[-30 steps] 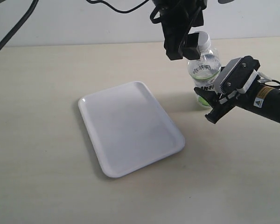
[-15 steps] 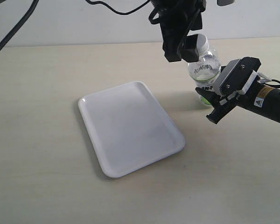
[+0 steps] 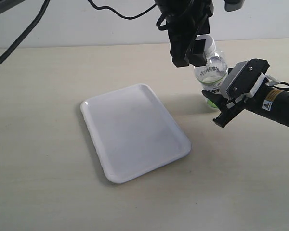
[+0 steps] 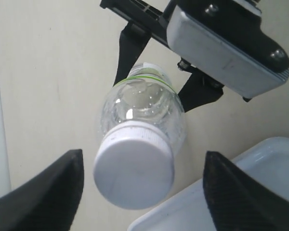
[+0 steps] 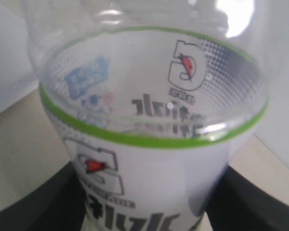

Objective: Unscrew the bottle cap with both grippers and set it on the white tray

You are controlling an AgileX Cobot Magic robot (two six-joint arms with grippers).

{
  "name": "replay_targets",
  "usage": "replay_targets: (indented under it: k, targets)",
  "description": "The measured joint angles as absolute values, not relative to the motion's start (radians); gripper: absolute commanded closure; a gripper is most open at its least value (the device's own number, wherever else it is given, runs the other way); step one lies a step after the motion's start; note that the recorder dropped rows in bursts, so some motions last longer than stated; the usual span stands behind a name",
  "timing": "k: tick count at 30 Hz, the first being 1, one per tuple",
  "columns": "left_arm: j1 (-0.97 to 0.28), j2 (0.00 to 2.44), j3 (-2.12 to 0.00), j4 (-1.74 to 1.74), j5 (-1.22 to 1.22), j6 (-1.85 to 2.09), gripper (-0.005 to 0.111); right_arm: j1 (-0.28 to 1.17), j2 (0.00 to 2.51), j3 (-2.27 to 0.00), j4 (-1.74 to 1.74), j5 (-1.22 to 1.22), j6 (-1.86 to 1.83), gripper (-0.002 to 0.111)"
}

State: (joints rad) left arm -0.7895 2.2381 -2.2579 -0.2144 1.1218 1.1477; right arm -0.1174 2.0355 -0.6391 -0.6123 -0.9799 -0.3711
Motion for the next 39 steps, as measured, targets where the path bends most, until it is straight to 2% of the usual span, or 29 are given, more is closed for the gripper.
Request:
replay_targets:
  k: [10,13,22,39]
  targets:
    - [-0.790,2.238,-2.258,-0.214,1.112,1.148,0.091,-0.117,2.035,-0.639,-0.615,-0.980,-0.373,0.108]
    - [-0.790,2.238,-2.258,-0.214,1.111,1.148,0.107,-0.117,2.035,-0.639,-0.615,-0.980,-0.373,0.108]
    - [-0.798,2.238,-2.258,-0.216,1.107,1.036,0.107,-0.117,2.035,-0.639,-0.615,-0.980,-0.369,0.108]
    - [-0.814,2.238,-2.258,-0.206,1.096,0.333,0.107,-0.117,2.035,-0.639,-0.613,-0.980,-0.351,0.108]
